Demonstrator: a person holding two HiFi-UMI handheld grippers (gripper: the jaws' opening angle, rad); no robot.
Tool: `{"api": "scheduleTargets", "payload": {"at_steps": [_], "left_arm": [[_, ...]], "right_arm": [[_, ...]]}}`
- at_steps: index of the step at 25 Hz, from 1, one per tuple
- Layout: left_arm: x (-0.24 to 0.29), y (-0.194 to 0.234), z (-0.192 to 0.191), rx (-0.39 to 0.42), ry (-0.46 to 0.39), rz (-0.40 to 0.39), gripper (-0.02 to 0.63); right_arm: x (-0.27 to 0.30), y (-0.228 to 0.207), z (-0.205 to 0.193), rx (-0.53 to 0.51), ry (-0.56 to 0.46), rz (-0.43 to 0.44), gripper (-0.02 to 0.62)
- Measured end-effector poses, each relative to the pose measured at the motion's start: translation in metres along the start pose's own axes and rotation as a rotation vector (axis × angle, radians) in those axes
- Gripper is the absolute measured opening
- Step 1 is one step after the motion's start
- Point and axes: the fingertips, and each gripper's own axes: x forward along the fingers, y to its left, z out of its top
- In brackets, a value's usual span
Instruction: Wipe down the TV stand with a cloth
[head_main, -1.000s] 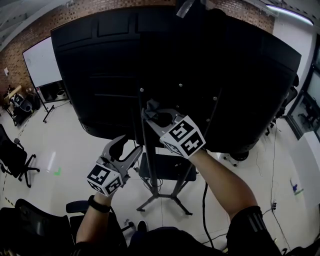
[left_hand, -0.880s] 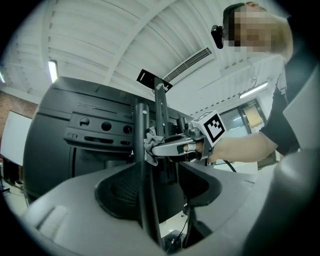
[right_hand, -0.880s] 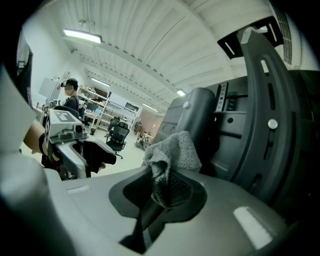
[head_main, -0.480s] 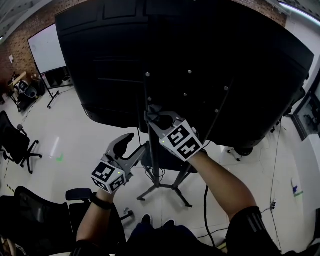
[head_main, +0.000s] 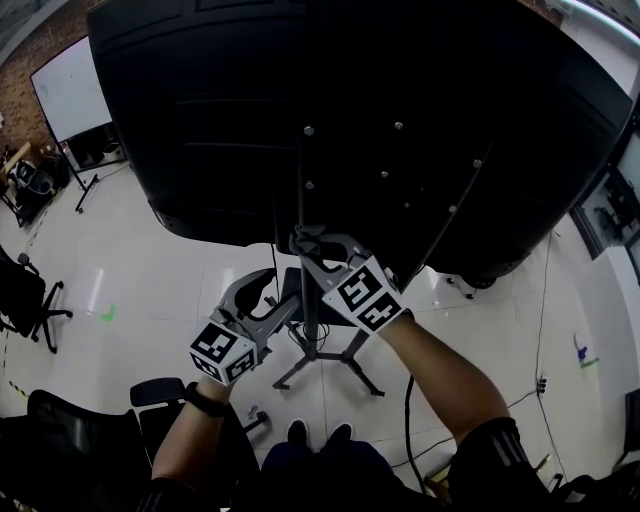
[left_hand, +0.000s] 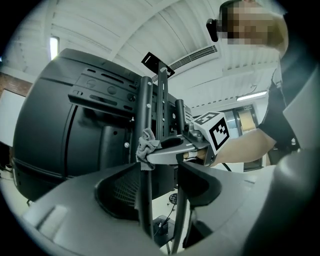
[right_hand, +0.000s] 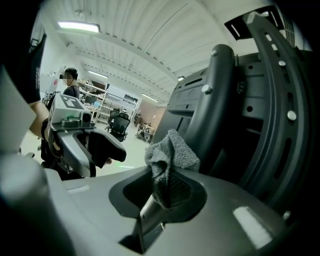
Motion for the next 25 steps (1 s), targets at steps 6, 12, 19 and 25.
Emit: {"api": "scheduleTargets", "payload": {"at_steps": [6, 12, 19, 25], "left_arm": [[-0.003, 0.006, -0.042, -0.012, 0.054, -0.064, 0.259], [-0.002, 0.011, -0.096, -0.053, 0.123, -0.12, 0.261], [0.001, 0.013, -0.16, -0.078, 0.206, -0.167, 0.262], [0.0, 0.023, -0.225, -0.113, 0.274, -0.182, 0.272]], "right_arm": [[0.018, 0.021, -0.044, 0.044, 0.058, -0.011, 0.048], [0.035, 0.039, -0.091, 0.101, 0.112, -0.018, 0.048], [0.054, 0.063, -0.146, 0.169, 0.158, -0.011, 0.046], [0.073, 0.085, -0.195, 0.189, 0.183, -0.009, 0.046]]}}
